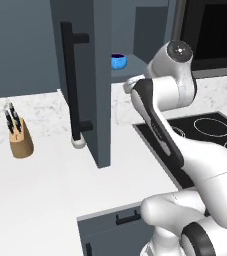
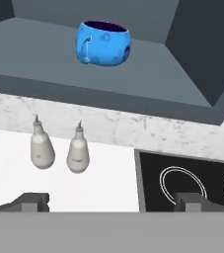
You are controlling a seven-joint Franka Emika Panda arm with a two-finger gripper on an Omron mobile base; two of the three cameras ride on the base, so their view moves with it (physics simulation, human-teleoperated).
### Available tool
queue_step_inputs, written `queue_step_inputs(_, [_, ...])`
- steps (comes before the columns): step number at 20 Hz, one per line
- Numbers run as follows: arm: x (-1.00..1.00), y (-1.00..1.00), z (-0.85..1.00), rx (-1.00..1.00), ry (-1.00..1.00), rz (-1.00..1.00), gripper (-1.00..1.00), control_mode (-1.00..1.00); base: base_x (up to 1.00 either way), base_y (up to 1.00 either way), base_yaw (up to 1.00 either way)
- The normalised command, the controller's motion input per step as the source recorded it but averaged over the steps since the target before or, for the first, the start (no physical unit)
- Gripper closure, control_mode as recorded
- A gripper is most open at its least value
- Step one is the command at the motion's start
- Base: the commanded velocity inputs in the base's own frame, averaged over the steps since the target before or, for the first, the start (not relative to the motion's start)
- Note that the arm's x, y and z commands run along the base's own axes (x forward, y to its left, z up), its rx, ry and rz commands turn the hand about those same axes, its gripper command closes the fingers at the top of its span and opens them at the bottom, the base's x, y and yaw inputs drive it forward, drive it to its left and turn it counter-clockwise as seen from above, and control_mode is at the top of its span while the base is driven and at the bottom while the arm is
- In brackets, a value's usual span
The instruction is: Gather all objects into one cabinet and sort the glasses and bowls to opposite sides.
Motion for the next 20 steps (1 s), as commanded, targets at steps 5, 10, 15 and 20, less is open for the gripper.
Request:
queue_step_inputs(5, [0.02, 0.11, 0.16, 0.08, -0.10, 0.00, -1.00, -1.00, 0.00, 0.00, 0.00])
queue_step_inputs(10, [0.11, 0.04, 0.29, 0.18, 0.00, 0.00, -1.00, -1.00, 0.00, 0.00, 0.00])
queue_step_inputs(15, [0.30, 0.16, 0.35, 0.06, 0.01, -0.02, -1.00, -1.00, 0.00, 0.00, 0.00])
queue_step_inputs(20, [0.34, 0.38, 0.18, -0.04, 0.00, -0.05, -1.00, -1.00, 0.00, 0.00, 0.00])
